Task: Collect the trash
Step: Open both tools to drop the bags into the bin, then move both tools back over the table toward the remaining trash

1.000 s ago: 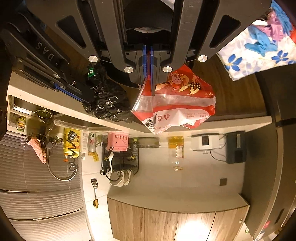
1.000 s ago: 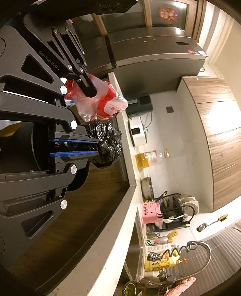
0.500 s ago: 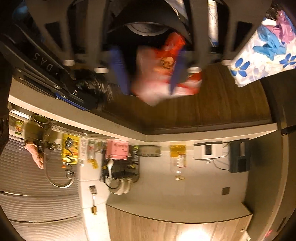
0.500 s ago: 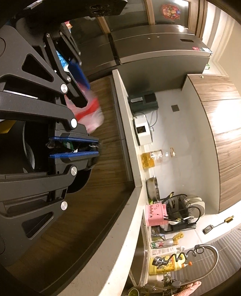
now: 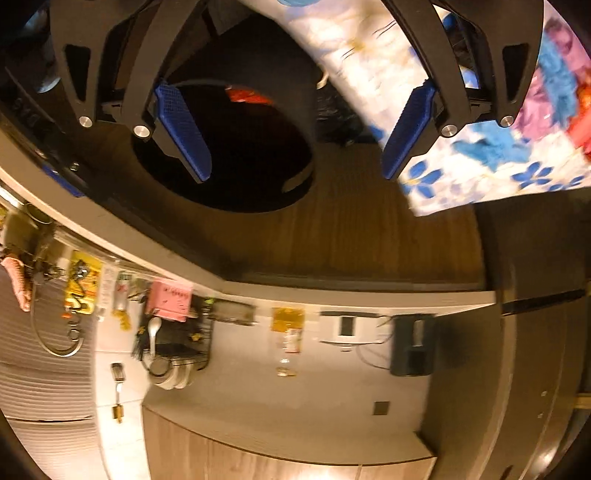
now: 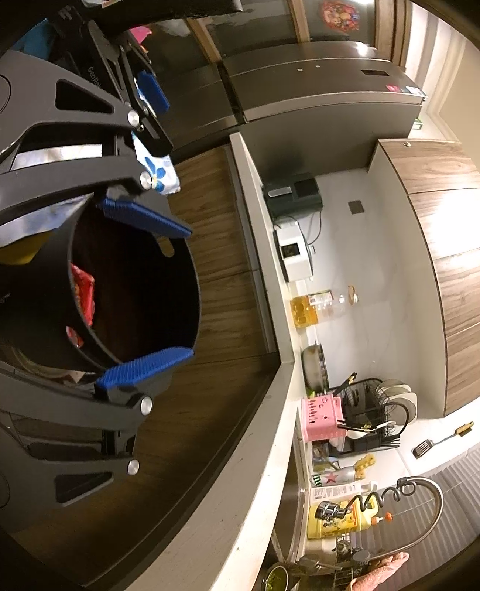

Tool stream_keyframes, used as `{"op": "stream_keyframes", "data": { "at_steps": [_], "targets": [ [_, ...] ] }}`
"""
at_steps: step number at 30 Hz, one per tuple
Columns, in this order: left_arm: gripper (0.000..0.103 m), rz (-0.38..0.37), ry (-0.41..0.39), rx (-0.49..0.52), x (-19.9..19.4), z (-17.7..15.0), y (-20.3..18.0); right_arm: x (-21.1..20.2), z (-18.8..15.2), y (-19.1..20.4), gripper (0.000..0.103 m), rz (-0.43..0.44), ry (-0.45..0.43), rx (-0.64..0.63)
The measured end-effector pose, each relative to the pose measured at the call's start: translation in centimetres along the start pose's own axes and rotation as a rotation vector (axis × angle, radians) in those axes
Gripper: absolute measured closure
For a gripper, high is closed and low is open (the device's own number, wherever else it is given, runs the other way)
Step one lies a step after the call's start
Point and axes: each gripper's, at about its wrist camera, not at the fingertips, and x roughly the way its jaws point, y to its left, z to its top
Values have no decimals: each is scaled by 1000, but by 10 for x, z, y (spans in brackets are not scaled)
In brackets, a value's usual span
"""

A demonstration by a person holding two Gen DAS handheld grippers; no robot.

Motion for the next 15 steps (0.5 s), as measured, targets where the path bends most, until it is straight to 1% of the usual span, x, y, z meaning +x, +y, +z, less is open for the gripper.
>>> {"op": "stream_keyframes", "data": {
  "at_steps": [1, 7, 8, 10, 15],
  "targets": [
    [7, 18, 0, -6, -6, -2, 3, -3, -1, 2, 30, -1, 2, 0],
    [6, 99, -7, -30, -41, -8, 16, -26, -7, 15, 16, 11, 29, -7],
    [6, 124, -8, -26, -49, -11, 18, -32, -8, 18, 15, 16, 33, -9],
    [6, 152, -8, -18, -60, -14, 20, -41, -10, 24, 13, 16, 33, -16],
    [6, 185, 2, -5, -85, -25, 26, -61, -15, 39, 13, 14, 30, -48]
  ]
}}
